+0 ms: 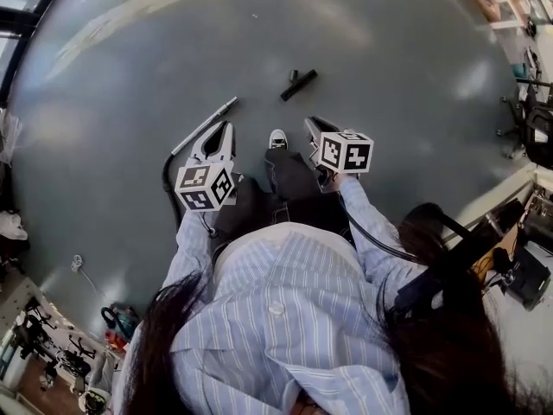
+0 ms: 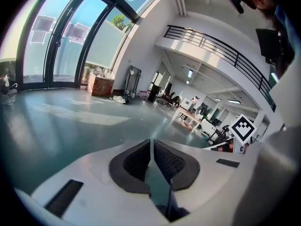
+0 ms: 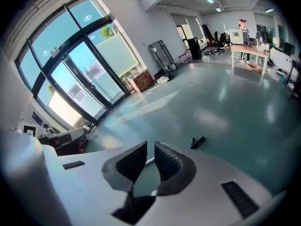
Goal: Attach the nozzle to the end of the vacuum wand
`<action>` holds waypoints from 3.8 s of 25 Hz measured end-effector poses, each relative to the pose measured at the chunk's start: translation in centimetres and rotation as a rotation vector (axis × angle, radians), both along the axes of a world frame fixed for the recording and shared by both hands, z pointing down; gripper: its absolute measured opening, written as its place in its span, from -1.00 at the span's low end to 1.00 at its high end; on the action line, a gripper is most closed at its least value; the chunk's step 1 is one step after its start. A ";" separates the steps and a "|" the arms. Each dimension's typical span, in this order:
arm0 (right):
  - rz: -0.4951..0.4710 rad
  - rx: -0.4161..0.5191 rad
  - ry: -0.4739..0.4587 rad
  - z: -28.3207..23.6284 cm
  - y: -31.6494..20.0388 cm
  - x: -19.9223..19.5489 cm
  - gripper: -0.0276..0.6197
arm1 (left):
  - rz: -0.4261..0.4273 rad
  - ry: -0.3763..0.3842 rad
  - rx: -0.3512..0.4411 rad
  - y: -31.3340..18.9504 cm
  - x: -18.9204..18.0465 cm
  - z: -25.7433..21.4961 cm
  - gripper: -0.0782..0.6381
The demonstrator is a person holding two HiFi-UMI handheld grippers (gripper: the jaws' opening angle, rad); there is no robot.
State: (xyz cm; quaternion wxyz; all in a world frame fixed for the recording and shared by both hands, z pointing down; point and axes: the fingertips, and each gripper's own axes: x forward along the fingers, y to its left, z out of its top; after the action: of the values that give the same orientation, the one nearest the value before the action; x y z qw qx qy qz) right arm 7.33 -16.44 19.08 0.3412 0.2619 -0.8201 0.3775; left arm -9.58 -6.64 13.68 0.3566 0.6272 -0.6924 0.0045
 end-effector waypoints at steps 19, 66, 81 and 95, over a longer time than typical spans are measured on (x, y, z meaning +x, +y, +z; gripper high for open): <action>0.079 -0.314 0.175 28.6 -10.9 -1.4 -0.55 | 0.057 0.033 -0.309 -9.4 -5.4 25.4 -0.76; 0.429 -0.257 0.330 72.5 -20.2 1.6 0.01 | 0.011 -0.183 -0.207 -3.6 -14.1 66.7 -0.43; -0.148 0.050 0.308 71.0 -19.4 -1.7 -0.11 | 0.271 -0.363 -0.424 1.4 -12.1 73.4 -0.21; -0.777 0.076 0.108 69.7 -12.9 -16.8 -0.13 | 0.417 -0.373 -0.530 3.4 -13.0 79.0 -0.21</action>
State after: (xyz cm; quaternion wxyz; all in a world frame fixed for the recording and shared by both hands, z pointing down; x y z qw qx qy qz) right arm -9.50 -29.30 88.82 0.4914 -0.0362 -0.8524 0.1752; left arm -22.60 -3.28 92.64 0.3657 0.6292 -0.5778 0.3696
